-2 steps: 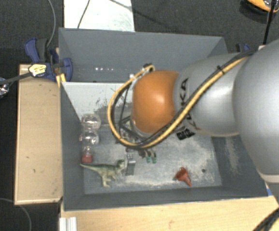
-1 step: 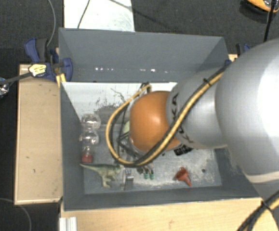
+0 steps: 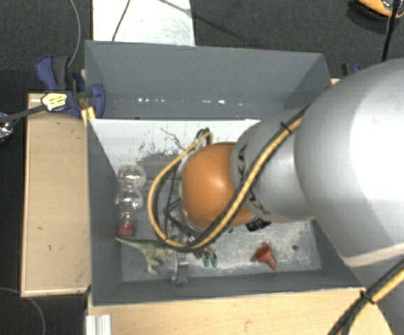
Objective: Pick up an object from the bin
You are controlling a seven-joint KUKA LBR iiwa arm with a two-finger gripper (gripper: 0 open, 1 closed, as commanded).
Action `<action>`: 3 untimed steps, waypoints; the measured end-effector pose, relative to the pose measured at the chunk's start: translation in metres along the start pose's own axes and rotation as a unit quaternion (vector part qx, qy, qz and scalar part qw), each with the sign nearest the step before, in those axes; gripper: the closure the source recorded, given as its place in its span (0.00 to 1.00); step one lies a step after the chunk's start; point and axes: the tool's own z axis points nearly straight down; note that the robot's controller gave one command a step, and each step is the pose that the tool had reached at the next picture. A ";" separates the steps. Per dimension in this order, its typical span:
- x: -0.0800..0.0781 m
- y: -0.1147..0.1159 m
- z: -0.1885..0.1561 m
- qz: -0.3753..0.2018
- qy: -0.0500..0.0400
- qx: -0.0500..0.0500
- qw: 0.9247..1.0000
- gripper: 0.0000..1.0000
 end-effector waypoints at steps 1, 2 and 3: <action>-0.006 0.013 -0.013 0.032 0.001 -0.001 0.999 1.00; -0.006 0.013 -0.013 0.033 0.001 -0.001 0.999 1.00; -0.006 0.013 -0.014 0.034 0.001 -0.001 0.999 1.00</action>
Offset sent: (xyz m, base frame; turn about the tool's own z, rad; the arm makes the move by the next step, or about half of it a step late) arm 0.0000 0.0000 0.0000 0.0000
